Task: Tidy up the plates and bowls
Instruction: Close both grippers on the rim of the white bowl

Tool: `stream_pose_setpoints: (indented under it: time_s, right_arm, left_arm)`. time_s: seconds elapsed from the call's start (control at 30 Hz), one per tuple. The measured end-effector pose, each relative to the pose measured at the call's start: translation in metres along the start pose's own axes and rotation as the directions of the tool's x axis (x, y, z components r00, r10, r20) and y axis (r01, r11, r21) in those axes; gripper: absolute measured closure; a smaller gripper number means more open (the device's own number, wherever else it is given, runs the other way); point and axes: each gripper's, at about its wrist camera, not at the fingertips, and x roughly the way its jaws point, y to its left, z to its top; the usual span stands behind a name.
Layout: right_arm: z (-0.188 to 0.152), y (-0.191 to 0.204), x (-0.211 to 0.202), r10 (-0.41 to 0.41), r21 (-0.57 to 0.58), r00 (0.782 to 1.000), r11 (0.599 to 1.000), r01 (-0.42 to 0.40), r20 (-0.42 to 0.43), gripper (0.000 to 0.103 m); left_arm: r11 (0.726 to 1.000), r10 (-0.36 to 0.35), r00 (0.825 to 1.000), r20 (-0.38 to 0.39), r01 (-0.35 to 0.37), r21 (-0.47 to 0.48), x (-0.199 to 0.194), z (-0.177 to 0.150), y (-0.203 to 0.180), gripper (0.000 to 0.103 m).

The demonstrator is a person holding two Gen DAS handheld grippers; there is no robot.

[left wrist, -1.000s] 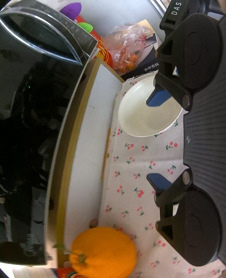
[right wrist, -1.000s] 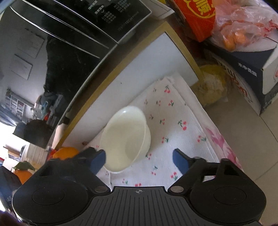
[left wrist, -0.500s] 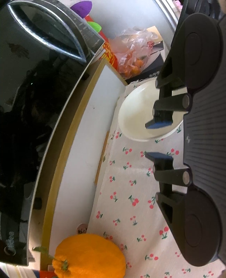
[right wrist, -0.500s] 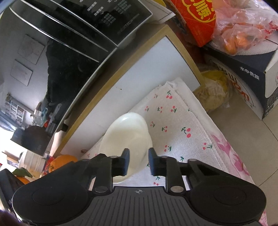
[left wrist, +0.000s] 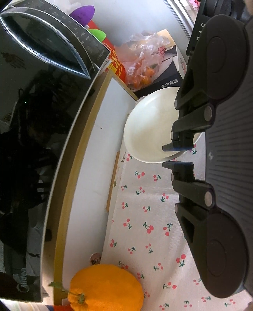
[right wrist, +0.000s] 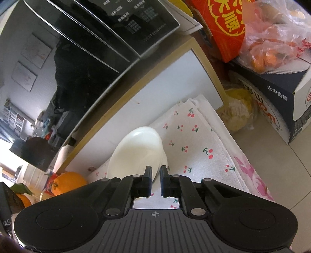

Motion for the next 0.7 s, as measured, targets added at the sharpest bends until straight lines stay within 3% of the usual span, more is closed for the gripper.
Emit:
stream_pose_setpoints:
  time_s: [0.33,0.7]
  right_arm:
    - [-0.003,0.016,-0.022,-0.004,-0.005,1.000,1.000,0.004,-0.005,0.094]
    - [-0.005,0.049,-0.069,-0.018,-0.057,1.000,0.998,0.018,0.005,0.094]
  left_arm:
    - [0.999,0.028,1.000,-0.010,-0.027,0.023,-0.027,0.000,-0.010,0.094]
    - [1.000,0.009,1.000,0.004,-0.009,0.019,-0.078,-0.005,-0.021,0.094]
